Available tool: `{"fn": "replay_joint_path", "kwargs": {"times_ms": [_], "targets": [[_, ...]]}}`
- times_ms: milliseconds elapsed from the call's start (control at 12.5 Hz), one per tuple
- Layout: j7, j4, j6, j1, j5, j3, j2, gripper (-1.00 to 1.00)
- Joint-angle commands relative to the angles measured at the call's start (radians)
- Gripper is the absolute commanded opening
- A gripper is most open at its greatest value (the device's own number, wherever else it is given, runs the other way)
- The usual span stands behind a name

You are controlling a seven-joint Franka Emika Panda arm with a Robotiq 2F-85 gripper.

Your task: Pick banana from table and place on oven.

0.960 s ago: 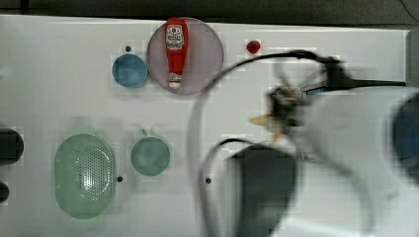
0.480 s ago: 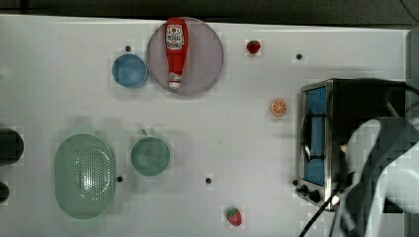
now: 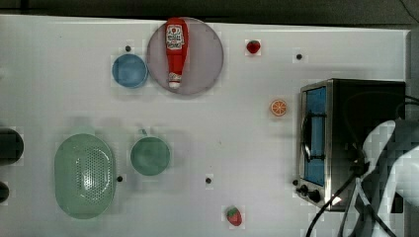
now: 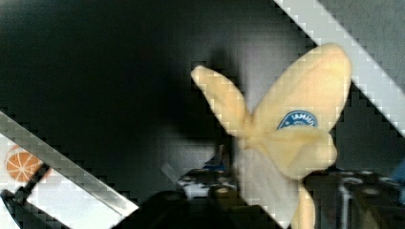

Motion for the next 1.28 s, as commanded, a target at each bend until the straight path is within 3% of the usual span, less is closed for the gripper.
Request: {"fn": "replay_joint_path", "kwargs": {"times_ms": [80, 240, 560, 880, 1280], "targets": [[-0.079, 0.032, 0.024, 0.036, 0.009, 0.035, -0.014, 0.66], [-0.081, 0.039, 0.016, 0.039, 0.008, 0.040, -0.023, 1.00], [-0.054, 0.059, -0.161, 0.094, 0.010, 0.119, -0.137, 1.00], [0.350, 0.052, -0.327, 0.152, 0.013, 0.265, -0.306, 1.00], [0.839, -0.051, -0.354, 0.178, 0.009, 0.486, -0.483, 1.00]]}}
